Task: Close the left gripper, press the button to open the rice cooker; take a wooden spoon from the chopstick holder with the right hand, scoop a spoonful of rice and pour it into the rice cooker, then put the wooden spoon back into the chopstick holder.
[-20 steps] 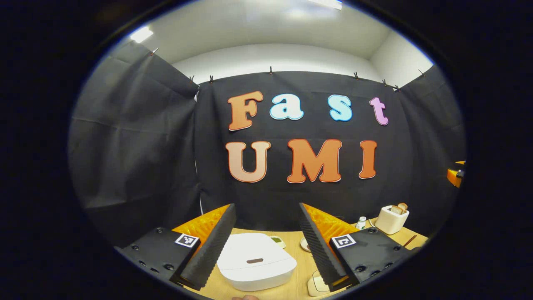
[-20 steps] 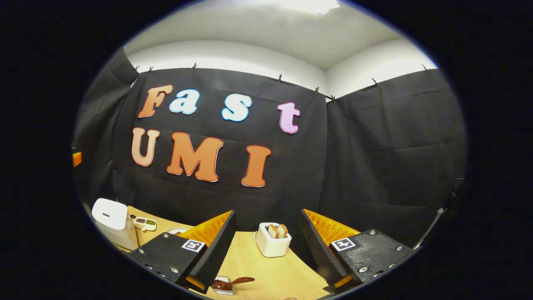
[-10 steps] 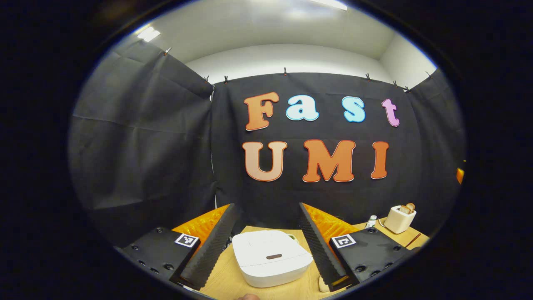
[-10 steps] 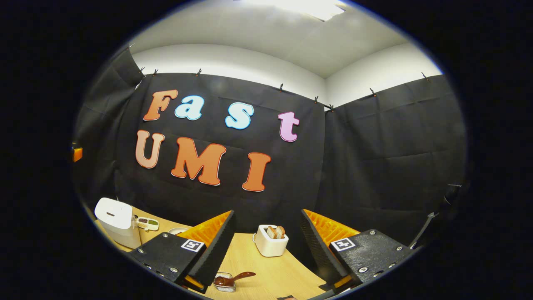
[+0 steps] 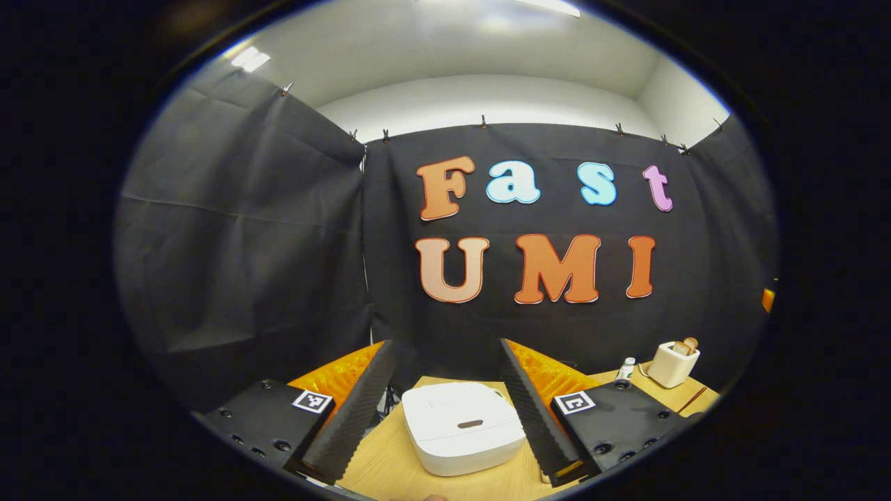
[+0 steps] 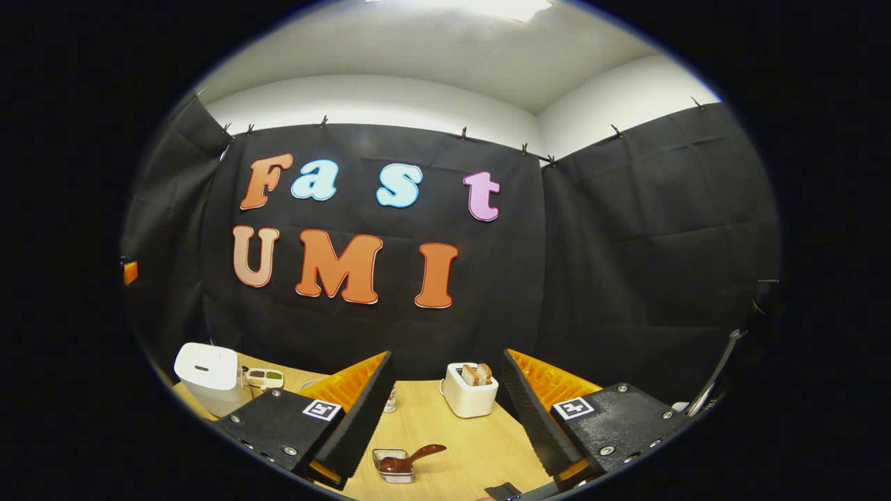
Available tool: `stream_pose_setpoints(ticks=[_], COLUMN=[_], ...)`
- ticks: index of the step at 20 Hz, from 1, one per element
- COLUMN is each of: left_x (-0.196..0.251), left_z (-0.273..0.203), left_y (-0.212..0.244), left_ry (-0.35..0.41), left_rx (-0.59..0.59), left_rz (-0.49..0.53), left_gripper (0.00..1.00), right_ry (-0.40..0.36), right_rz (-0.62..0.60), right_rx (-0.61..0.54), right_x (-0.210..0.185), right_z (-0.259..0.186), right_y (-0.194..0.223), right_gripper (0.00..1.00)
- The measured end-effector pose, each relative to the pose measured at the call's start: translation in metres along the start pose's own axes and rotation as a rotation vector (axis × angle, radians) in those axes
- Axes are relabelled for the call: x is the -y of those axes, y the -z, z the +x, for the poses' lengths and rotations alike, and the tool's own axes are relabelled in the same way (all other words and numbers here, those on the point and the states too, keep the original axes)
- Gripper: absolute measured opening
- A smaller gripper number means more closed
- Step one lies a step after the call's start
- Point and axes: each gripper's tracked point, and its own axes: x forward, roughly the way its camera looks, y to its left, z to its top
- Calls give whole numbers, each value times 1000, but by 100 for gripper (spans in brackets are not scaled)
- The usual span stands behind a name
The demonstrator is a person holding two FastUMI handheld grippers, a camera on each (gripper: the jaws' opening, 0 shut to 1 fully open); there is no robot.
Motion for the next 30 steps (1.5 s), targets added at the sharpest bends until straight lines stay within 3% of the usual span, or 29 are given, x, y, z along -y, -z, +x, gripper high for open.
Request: stream_pose_setpoints(ticks=[5, 9, 11, 12, 17, 24, 30], left_x=[13, -4, 8, 3, -8, -9, 3], left_z=[9, 15, 7, -5, 27, 48, 88], left_y=[3, 5, 6, 2, 27, 38, 75], left_ry=[55, -20, 27, 20, 8, 39, 75], left_rx=[-55, -58, -83, -110, -153, -211, -293], left_rz=[-58, -29, -59, -64, -96, -47, -7], left_gripper=[98, 31, 7, 6, 5, 5, 4], right_ry=[-5, -4, -2, -1, -19, -28, -8], right_rz=[-7, -20, -37, -49, -80, -66, -62], right_rx=[-5, -4, 7, 7, 10, -21, -33], right_x=[0, 2, 2, 1, -8, -9, -4], right_z=[-4, -10, -11, -12, -14, -14, -13], right_y=[2, 2, -1, -1, -5, 4, 6], right_gripper=[95, 95, 95, 95, 95, 95, 95])
